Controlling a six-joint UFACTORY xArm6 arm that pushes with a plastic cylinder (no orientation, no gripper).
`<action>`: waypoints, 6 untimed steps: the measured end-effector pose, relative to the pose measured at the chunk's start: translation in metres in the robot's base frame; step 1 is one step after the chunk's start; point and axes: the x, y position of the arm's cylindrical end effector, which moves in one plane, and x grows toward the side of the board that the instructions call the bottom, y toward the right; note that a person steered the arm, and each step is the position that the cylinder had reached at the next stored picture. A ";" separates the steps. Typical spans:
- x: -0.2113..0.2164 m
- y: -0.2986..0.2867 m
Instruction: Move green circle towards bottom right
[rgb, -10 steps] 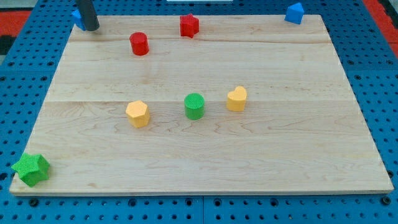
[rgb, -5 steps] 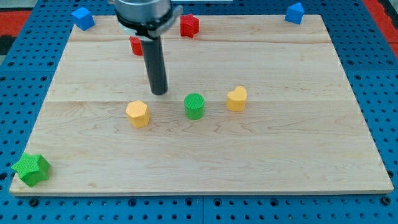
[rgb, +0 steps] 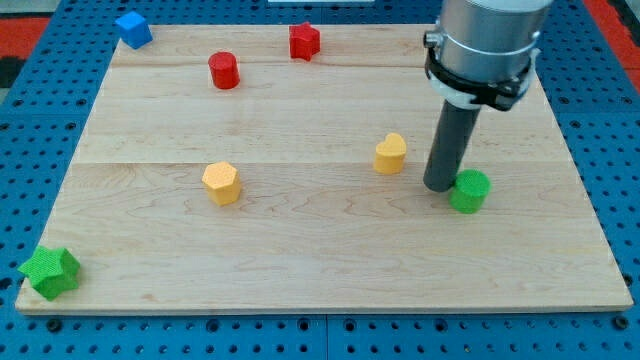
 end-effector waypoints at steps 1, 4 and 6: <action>0.016 0.026; 0.016 0.079; 0.085 0.082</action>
